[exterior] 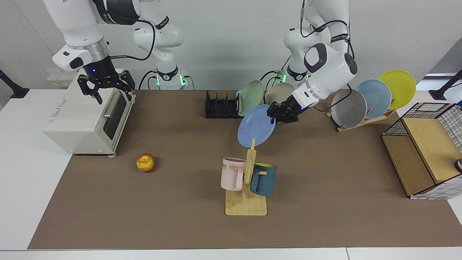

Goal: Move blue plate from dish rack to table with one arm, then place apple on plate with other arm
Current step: 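Lift the blue plate out and lay it flat near the mug tree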

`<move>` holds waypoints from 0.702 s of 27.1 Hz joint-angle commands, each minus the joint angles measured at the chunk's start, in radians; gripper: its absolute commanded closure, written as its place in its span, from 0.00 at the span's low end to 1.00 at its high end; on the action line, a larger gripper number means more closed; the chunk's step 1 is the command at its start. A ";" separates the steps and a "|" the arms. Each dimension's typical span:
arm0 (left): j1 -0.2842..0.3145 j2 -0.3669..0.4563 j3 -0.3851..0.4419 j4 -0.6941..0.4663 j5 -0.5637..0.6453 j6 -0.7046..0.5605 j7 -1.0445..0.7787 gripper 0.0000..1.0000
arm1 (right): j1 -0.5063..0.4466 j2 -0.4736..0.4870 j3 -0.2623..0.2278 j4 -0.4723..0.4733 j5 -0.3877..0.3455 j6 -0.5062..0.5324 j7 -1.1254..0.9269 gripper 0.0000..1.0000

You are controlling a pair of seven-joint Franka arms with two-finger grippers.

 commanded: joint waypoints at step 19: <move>0.023 0.265 -0.023 0.034 -0.272 0.101 0.200 1.00 | -0.006 -0.008 0.005 -0.005 -0.008 -0.001 -0.013 0.01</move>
